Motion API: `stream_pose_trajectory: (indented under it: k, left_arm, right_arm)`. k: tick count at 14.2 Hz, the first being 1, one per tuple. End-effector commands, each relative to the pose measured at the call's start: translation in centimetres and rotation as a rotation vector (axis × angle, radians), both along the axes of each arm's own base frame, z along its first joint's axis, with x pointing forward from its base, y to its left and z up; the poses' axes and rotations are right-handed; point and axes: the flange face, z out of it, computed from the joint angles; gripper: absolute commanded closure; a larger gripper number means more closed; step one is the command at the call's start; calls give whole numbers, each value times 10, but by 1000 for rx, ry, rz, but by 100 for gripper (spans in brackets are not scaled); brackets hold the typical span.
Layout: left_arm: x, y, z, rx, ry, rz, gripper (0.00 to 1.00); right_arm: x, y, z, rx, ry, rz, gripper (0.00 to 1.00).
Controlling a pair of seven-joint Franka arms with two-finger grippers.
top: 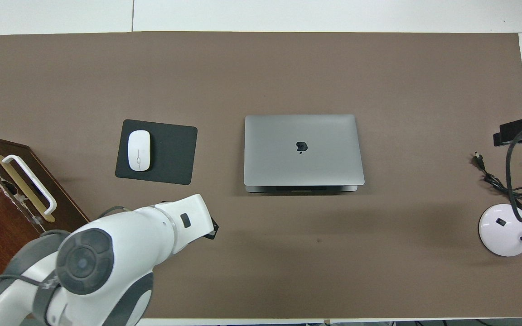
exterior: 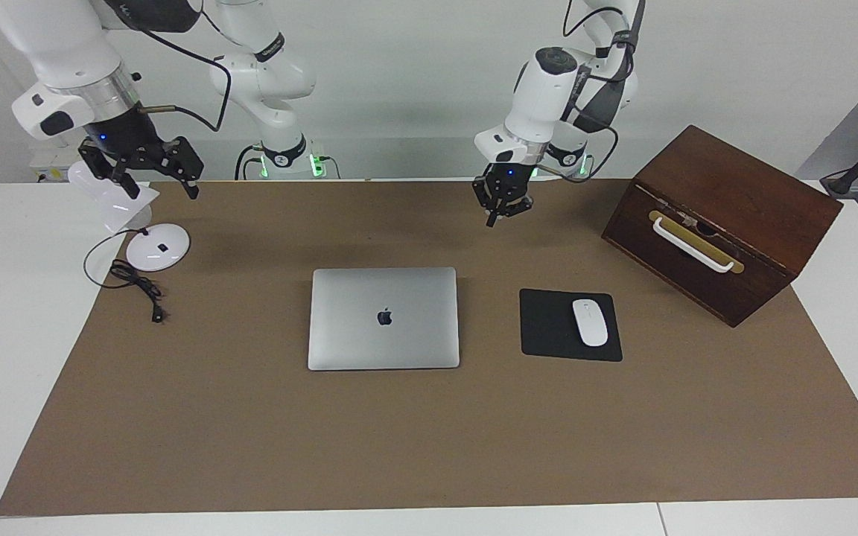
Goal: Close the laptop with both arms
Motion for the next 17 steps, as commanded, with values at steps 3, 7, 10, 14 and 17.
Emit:
stream_pose_trajectory:
  k: [3, 7, 10, 14, 17]
  left_arm:
    - [18, 25, 65, 36, 57, 45, 100]
    - [35, 64, 96, 75, 47, 115, 100]
    - [53, 105, 124, 144, 20, 167, 100]
    - [72, 174, 137, 163, 14, 253, 100]
    - [81, 207, 144, 199, -10, 314, 0]
  right_arm:
    - [-7, -5, 0, -3, -15, 26, 0]
    - [-7, -5, -1, -6, -14, 44, 0]
    - [-8, -4, -2, -6, -12, 44, 0]
    - [-8, -5, -3, -6, -11, 43, 0]
    - [-7, -5, -11, -4, -14, 43, 0]
